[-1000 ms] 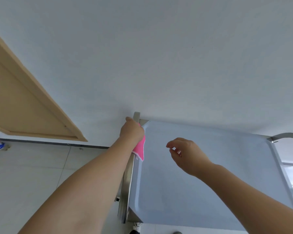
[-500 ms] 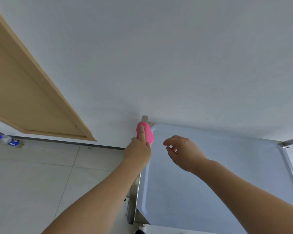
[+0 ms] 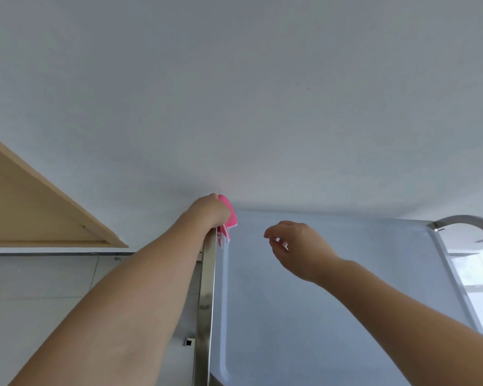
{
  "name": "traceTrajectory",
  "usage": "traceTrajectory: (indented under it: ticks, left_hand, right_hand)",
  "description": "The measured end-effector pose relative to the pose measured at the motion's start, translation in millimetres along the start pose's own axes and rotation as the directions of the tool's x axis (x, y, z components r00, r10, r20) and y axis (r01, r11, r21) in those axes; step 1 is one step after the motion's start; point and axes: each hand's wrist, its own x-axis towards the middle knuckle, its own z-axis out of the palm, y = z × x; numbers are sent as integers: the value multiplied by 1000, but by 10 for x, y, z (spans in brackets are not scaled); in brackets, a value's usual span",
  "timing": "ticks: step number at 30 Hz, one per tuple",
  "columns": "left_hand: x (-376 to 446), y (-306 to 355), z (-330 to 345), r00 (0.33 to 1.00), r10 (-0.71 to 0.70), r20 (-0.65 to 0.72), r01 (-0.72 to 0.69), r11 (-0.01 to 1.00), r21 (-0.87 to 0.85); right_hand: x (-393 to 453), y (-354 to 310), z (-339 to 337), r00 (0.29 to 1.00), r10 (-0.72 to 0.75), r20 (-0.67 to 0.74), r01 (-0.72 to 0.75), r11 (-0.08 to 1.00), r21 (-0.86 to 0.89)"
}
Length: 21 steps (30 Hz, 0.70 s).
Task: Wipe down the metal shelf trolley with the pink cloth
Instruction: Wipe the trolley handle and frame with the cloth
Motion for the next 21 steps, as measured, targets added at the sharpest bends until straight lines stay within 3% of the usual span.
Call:
traceTrajectory:
  ticks: [4,9,12,16,21]
  left_hand:
    - [199,32,-93,980,-12,198,4,999,41]
    - [221,80,-136,976,-17,218,-25,982,188]
    - [46,179,-135,990,-68,120,43,978,203]
    - [-105,40,20,991,-101,-85,101,995,-7]
    - [-584,-19,112,921,74,-383,-97,995,-39]
  right_hand:
    - [100,63,-23,999,38,4,-38,999,8]
    - [136,109,-54,999,35,21,-35,999,5]
    - [113,115,-93,999,36,15,-37,999,11]
    - [53,97,-176,1000,6,6,-6,1000,18]
    - [-94,101,-331,999,-44,-1,44,997,58]
